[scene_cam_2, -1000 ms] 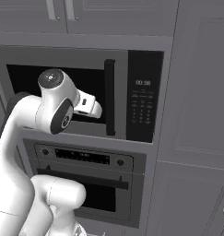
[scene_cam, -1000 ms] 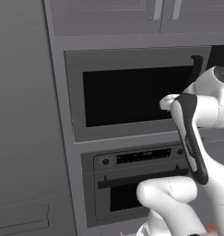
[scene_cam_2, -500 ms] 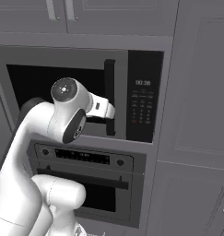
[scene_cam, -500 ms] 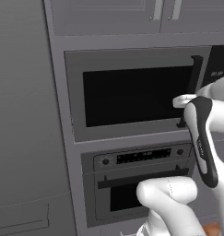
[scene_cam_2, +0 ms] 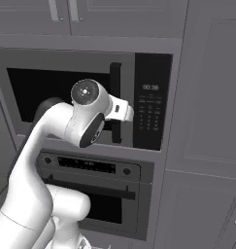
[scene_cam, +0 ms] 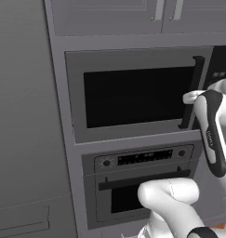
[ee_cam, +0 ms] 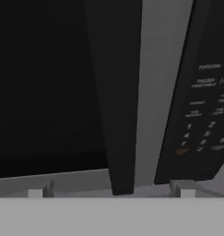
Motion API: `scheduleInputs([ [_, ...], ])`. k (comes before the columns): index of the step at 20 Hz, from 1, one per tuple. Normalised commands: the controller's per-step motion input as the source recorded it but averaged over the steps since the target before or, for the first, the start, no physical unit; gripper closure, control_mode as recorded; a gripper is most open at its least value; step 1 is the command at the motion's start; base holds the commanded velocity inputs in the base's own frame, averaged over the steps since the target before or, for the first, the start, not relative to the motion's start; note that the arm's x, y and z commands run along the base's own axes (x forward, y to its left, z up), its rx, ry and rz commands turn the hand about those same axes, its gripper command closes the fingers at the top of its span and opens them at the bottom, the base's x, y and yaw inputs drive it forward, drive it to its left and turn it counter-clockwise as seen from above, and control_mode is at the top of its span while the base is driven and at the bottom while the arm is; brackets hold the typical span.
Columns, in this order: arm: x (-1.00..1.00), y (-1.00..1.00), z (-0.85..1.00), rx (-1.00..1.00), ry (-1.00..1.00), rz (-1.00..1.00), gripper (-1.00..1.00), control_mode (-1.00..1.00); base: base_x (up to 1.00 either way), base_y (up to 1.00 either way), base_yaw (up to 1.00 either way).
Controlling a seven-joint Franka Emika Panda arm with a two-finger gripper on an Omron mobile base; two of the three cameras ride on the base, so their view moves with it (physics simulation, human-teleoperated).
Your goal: Place the sponge inside the microwave to prepare for sanitizing.
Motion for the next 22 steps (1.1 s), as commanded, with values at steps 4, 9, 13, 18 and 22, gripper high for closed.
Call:
scheduleInputs([
  [4, 0.41, -0.13, 0.03, 0.02, 0.0, 0.06, -1.0, -1.0, 0.0, 0.0, 0.0],
  [9, 0.4, -0.01, 0.0, 0.0, 0.0, 0.03, -1.0, -1.0, 0.0, 0.0, 0.0],
  [13, 0.43, 0.0, 0.0, 0.0, 0.0, 0.0, -1.0, -1.0, 0.0, 0.0, 0.0],
  [18, 0.44, 0.0, -0.01, 0.0, 0.0, 0.0, -1.0, -1.0, 0.0, 0.0, 0.0],
  [22, 0.45, 0.0, -0.05, 0.0, 0.0, 0.0, -1.0, -1.0, 0.0, 0.0, 0.0],
])
